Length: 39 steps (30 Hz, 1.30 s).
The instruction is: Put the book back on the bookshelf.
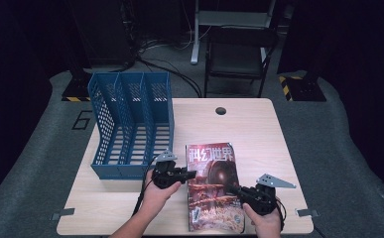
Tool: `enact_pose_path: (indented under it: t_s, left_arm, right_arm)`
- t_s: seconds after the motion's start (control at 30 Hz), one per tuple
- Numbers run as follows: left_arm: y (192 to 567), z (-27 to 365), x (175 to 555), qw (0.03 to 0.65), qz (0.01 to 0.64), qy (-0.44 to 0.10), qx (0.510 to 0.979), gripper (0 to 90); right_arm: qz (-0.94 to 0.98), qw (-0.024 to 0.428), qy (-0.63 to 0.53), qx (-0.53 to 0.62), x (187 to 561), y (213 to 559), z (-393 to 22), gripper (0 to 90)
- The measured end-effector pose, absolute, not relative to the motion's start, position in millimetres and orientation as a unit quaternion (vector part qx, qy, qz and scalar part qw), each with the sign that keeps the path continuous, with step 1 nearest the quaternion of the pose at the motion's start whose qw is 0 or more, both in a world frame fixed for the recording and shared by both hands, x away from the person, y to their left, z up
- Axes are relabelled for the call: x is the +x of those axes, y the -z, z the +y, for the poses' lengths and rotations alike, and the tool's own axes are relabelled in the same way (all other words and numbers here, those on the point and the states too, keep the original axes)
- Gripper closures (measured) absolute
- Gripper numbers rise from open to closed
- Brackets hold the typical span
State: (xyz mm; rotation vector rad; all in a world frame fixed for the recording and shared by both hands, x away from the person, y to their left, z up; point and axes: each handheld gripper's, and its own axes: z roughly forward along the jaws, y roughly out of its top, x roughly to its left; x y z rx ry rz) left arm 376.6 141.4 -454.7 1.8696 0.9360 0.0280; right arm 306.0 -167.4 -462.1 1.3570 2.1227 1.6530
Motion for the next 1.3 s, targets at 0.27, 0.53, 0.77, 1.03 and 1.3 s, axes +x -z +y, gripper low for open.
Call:
enact_pose_path:
  t_s: [0.27, 0.53, 0.77, 1.03, 1.3]
  left_arm:
    - [429, 146, 372, 0.521, 0.362, -0.032, 0.772, 78.1]
    - [398, 150, 358, 0.535, 0.322, -0.080, 0.777, 81.9]
    - [389, 153, 352, 0.547, 0.302, -0.078, 0.777, 83.9]
    - [388, 158, 339, 0.549, 0.267, -0.125, 0.782, 83.7]
    - [396, 168, 336, 0.555, 0.279, -0.138, 0.771, 83.7]
  right_arm:
    - [0.708, 0.071, -0.538, 0.452, 311, 456, -170, 84.5]
    - [0.722, 0.081, -0.526, 0.442, 317, 442, -163, 83.3]
    - [0.724, 0.122, -0.514, 0.443, 320, 430, -157, 82.9]
    - [0.727, 0.151, -0.512, 0.431, 321, 426, -149, 83.6]
    - [0.737, 0.197, -0.510, 0.398, 318, 431, -135, 84.3]
